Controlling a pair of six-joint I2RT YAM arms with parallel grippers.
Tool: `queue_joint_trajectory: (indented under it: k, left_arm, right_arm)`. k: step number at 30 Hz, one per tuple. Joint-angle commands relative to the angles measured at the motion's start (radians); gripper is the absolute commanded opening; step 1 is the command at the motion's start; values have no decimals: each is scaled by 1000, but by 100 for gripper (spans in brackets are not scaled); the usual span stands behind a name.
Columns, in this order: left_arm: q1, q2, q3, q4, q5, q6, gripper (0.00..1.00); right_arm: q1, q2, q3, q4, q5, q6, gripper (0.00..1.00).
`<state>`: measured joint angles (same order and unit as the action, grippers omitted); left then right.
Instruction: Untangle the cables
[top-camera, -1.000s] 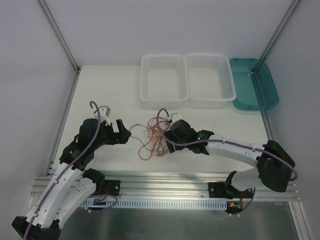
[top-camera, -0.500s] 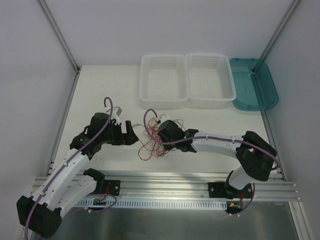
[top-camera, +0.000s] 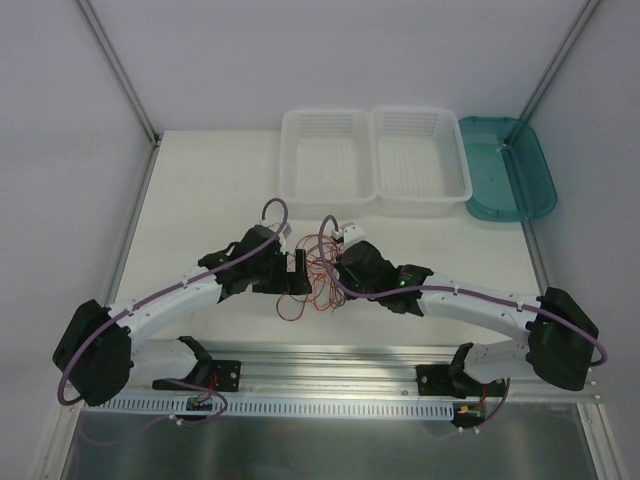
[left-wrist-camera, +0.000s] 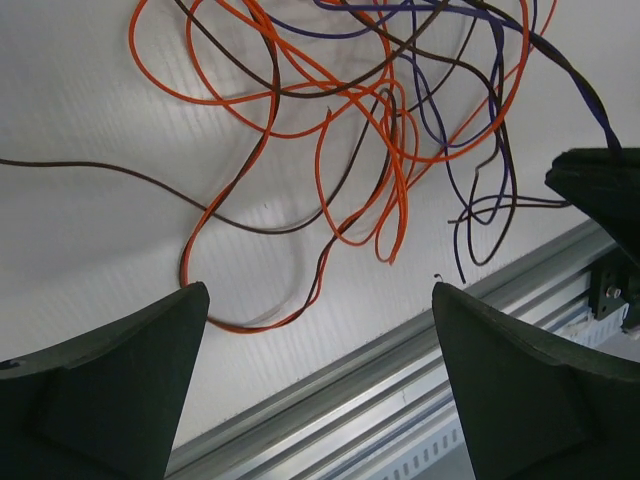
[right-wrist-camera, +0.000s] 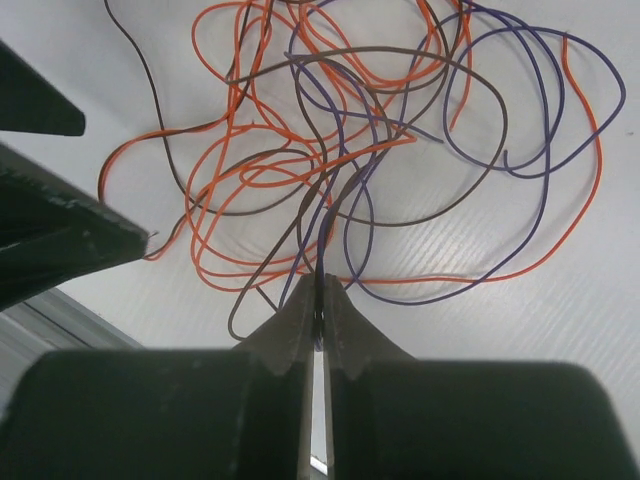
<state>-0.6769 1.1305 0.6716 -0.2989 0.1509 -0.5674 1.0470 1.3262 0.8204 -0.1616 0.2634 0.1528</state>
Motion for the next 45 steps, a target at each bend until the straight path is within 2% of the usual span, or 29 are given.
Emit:
queue_joint_trajectory:
  k: [1, 5, 9, 11, 12, 13, 14, 15, 21, 26, 31, 34, 40, 41, 45]
  left_arm:
    - [-30, 95, 48, 150, -47, -84, 95]
    - [-79, 210, 77, 211, -97, -120, 91]
    - [-99, 317, 89, 265, -117, -179, 77]
    - [-102, 368, 94, 282, -132, -189, 58]
    - [-102, 380, 92, 282, -142, -195, 44]
    - [-102, 384, 89, 280, -161, -195, 17]
    - [-102, 380, 74, 280, -181, -195, 5]
    - [-101, 371, 63, 279, -198, -189, 0]
    - [-37, 218, -15, 213, -318, -143, 0]
    - [163, 46, -110, 153, -309, -134, 0]
    - [240, -164, -155, 69, -385, -126, 0]
    - [246, -251, -149, 50, -383, -114, 0]
    - [244, -246, -104, 27, -286, -88, 0]
    - [244, -239, -102, 29, -255, -80, 0]
    - [246, -196, -98, 29, -160, -54, 0]
  right_arm:
    - [1, -47, -24, 11, 20, 2, 1]
    - [2, -61, -33, 19, 16, 8, 1]
    - [2, -79, -47, 25, 14, 17, 1]
    - [1, -99, -55, 19, 28, 17, 1]
    - [1, -107, -56, -4, 55, 19, 1]
    - [2, -119, -58, -15, 72, 18, 1]
    - [1, -142, -63, -30, 95, 16, 1]
    - [-1, -156, -73, -65, 144, 16, 1]
    - [-65, -296, -128, -258, 321, 92, 1]
    - [-171, -478, -161, -452, 465, 247, 1]
    - [-257, -683, -139, -613, 553, 275, 1]
    - [-271, -710, -109, -625, 528, 200, 1]
    - [-269, -552, -84, -563, 337, 134, 1]
    - [-271, -503, -90, -523, 309, 123, 3]
    - [-260, -379, -102, -435, 136, 102, 35]
